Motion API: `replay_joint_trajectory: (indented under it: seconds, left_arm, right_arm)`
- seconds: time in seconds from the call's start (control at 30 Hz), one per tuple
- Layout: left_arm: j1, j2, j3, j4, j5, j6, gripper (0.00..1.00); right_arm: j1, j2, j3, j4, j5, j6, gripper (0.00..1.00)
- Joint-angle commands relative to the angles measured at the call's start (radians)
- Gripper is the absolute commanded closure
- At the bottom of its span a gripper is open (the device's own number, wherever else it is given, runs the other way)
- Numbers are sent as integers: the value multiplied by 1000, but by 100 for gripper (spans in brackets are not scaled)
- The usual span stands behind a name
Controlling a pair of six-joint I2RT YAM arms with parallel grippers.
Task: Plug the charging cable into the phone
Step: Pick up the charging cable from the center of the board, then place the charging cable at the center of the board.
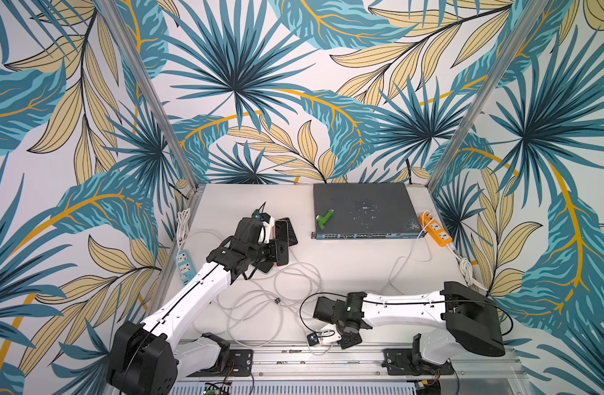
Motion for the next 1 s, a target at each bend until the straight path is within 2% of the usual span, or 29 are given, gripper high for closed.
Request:
replay_joint_trajectory:
  seconds: [0.0, 0.1, 0.2, 0.43, 0.53, 0.73, 0.83, 0.9, 0.97]
  left_arm:
    - [2, -4, 14, 48, 1, 9, 100]
    - [3, 11, 26, 50, 3, 9, 100]
    - [4, 20, 28, 61, 3, 9, 100]
    - [7, 66, 63, 84, 16, 6, 100]
    - [18, 84, 72, 109, 35, -9, 100]
    - [25, 125, 87, 127, 60, -14, 100]
    - [27, 124, 82, 129, 66, -11, 100]
    - [32, 120, 77, 132, 72, -9, 100]
    - [38, 118, 74, 130, 81, -6, 100]
  right_arm:
    - [2, -4, -56, 30, -2, 2, 81]
    - [-19, -30, -70, 49, 47, 21, 85]
    - [-87, -85, -70, 48, 96, 47, 87]
    - [-357, -312, -104, 96, 195, 0, 87]
    - [-484, -343, -116, 156, 184, -40, 87]
    - [-728, -194, -53, 232, 149, -118, 87]
    - [-834, -104, 49, 247, 130, -102, 87]
    - [-864, -45, 119, 238, 107, -110, 82]
    - [-870, 16, 185, 212, 114, -119, 68]
